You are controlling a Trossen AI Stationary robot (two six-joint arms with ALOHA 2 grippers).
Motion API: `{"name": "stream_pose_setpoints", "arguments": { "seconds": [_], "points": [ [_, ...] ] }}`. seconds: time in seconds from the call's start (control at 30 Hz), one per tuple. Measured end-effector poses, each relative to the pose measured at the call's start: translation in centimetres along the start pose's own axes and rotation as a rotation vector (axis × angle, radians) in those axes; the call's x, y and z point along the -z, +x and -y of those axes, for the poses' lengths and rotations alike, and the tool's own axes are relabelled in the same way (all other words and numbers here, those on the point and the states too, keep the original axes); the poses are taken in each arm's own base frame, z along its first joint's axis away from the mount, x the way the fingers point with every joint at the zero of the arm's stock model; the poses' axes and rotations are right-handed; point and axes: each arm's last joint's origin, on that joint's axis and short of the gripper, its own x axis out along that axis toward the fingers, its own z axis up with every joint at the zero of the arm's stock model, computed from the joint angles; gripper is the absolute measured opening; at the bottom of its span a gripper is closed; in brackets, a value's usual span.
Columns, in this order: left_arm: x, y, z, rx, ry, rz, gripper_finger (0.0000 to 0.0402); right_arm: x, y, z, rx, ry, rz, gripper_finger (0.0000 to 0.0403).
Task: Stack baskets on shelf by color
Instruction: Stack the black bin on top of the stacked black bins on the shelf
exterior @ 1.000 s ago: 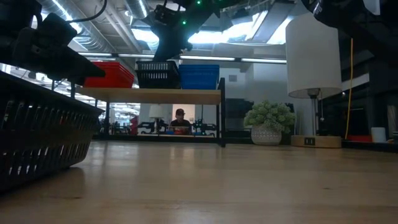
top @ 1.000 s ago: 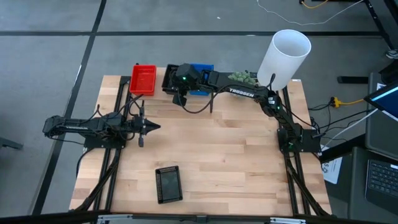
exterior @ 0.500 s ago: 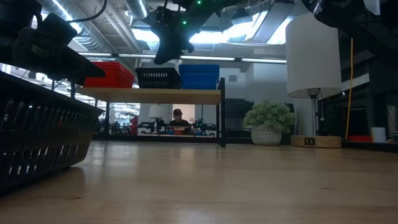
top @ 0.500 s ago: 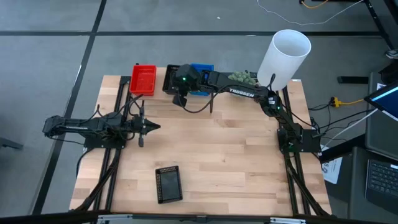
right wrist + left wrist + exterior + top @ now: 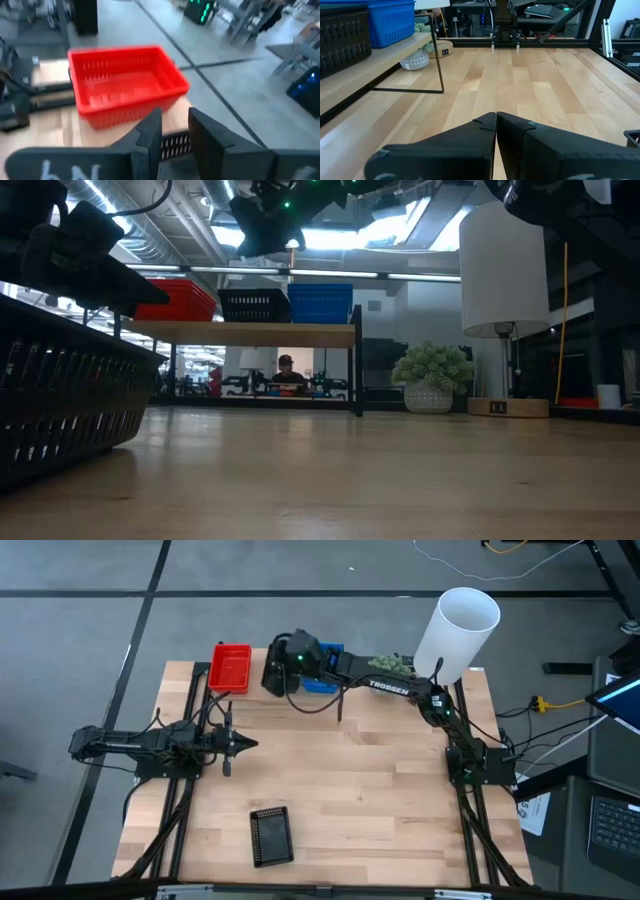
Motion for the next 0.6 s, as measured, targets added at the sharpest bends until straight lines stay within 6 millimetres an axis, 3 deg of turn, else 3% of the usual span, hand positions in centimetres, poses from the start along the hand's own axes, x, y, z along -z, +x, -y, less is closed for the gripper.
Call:
{"name": "stream_pose_setpoints", "arguments": {
  "seconds": [0.1, 0.27, 0.37, 0.47, 0.6],
  "points": [
    [0.0, 0.0, 0.0, 0.000, 0.000, 0.000, 0.0005, 0.0, 0.0, -0.1, -0.023, 0.000, 0.001, 0.0094],
    [0.0, 0.0, 0.0, 0.000, 0.000, 0.000, 0.0005, 2.0, 0.1, -0.3, -0.039, 0.007, -0.183, 0.0094],
    [0.0, 0.0, 0.0, -0.001, 0.000, 0.000, 0.0005, 1.7, -0.3, -0.8, -0.013, -0.002, -0.181, 0.0094],
    [0.0, 0.0, 0.0, 0.000, 0.000, 0.000, 0.0005, 0.2, -2.2, -2.4, -0.071, -0.009, -0.135, 0.0094],
    [0.0, 0.0, 0.0, -0.001, 0.000, 0.000, 0.0005, -0.3, -5.1, -6.2, -0.313, 0.049, -0.197, 0.0094]
  ]
}}
